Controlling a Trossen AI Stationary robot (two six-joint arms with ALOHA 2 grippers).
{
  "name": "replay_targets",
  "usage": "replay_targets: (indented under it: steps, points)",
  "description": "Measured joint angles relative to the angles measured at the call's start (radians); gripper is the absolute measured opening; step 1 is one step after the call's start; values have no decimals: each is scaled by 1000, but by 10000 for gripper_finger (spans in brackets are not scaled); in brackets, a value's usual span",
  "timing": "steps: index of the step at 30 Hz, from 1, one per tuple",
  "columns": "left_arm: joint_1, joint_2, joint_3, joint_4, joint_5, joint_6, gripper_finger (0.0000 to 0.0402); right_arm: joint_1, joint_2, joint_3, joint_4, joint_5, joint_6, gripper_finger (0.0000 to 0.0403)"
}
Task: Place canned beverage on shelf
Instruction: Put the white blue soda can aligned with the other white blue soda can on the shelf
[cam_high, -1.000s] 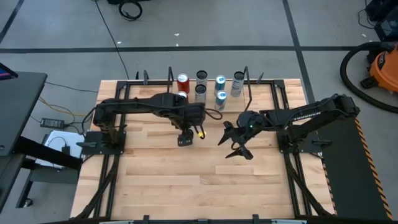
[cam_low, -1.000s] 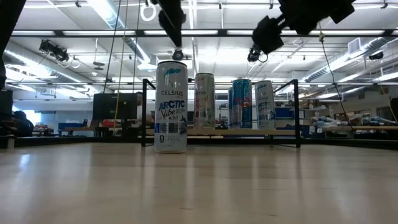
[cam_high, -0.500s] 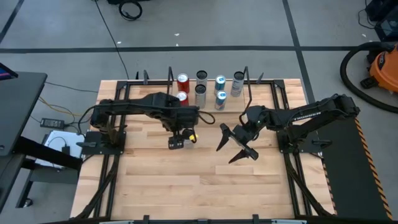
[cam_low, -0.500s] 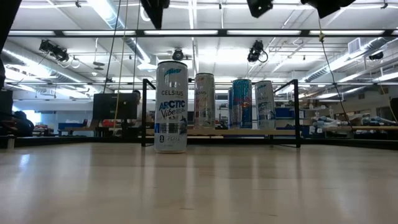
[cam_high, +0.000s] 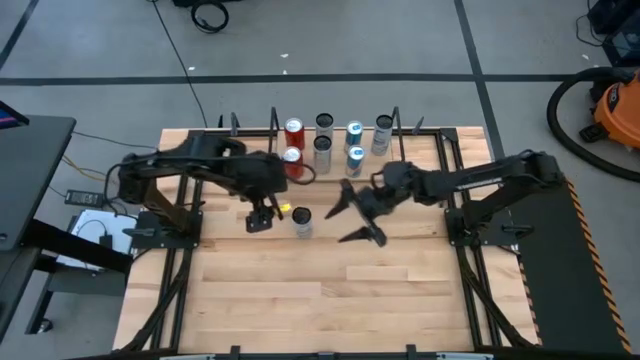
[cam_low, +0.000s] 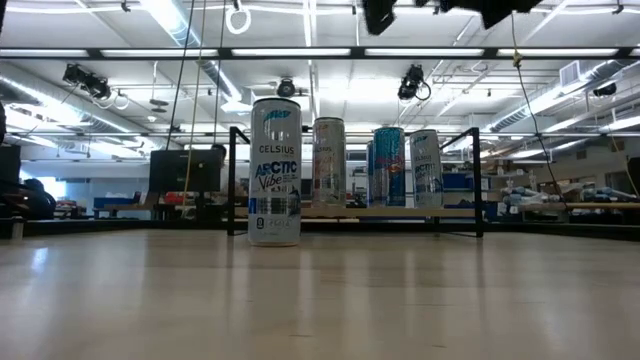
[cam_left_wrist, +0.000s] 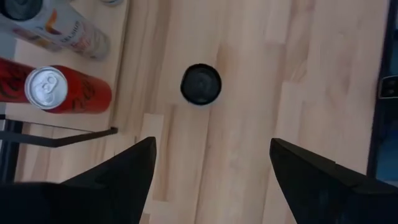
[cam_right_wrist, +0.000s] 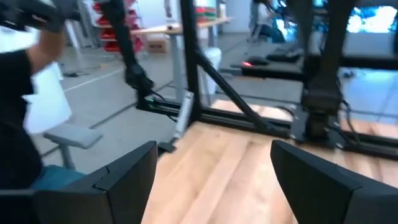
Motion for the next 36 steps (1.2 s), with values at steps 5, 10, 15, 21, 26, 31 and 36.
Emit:
replay_targets:
  steps: [5,10,15,21,26,31,36]
  points:
    - [0,-45,0,-3,-5,1,316,-41,133,98,-26,4,-5,322]
    - [0,-69,0,-3,-10,9,316,-59,233,220,-187,67,-146,322]
    - [0,-76,0,-4,-12,12,316,-67,353,311,-259,144,-209,322]
    - [-7,-76,0,-4,-14,12,315,-69,436,388,-340,217,-238,322]
    - [-19,-76,0,-4,-14,12,315,-70,457,413,-378,248,-259,322]
    - [-19,-76,0,-3,-16,11,315,-69,457,417,-443,264,-260,322]
    - [-19,-76,0,-3,-16,11,315,-69,456,417,-449,265,-255,322]
